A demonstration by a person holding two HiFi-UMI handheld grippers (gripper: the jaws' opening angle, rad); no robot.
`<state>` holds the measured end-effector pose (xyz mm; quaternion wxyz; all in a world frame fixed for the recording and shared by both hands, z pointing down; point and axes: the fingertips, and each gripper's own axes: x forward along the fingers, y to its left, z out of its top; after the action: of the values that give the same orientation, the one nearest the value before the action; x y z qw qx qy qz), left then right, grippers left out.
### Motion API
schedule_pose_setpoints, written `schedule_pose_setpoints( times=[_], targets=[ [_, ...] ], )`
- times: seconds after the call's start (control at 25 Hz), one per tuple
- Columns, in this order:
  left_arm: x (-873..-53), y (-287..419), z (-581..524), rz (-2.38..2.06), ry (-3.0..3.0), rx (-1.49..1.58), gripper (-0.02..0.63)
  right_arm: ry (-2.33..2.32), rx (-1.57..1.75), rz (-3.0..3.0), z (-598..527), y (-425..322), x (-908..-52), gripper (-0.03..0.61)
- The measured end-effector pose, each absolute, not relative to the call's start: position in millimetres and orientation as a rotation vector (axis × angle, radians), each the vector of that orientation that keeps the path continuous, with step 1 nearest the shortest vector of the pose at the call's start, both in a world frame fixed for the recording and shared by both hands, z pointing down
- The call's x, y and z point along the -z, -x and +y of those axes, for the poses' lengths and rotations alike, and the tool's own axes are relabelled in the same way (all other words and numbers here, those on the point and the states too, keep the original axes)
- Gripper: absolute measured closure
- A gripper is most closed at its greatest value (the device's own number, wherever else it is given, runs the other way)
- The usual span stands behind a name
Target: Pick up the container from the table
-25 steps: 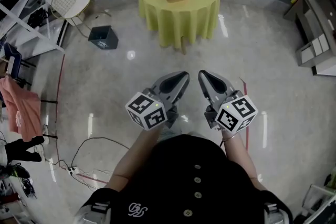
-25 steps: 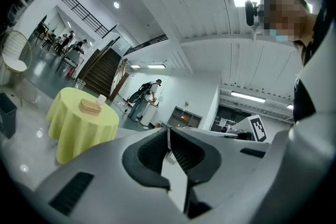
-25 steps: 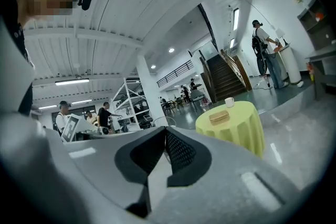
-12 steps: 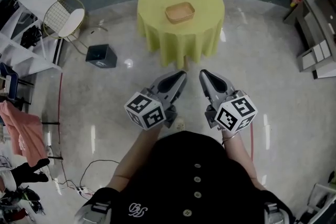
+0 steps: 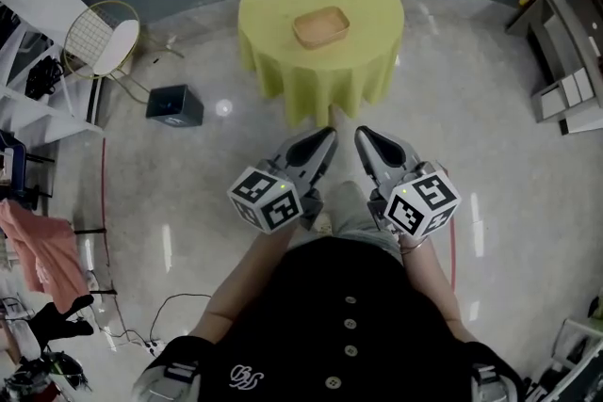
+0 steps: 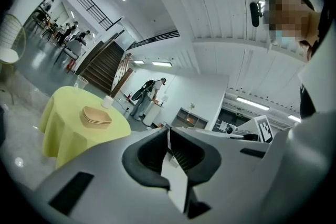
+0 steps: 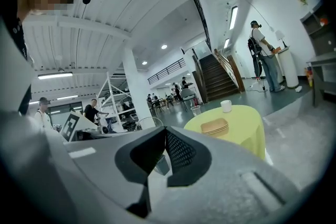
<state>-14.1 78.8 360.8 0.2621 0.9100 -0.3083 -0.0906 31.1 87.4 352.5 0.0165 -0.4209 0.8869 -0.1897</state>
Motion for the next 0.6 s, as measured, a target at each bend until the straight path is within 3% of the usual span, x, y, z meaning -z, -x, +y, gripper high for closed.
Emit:
schedule_pose_setpoints(
  times=[0.6],
  targets=[
    [-353.8, 13.8, -26.9, -0.945, -2.512, 0.242, 0.589, 1.217, 0.552, 2.800, -25.8, -32.7, -349.8, 0.577]
  ],
)
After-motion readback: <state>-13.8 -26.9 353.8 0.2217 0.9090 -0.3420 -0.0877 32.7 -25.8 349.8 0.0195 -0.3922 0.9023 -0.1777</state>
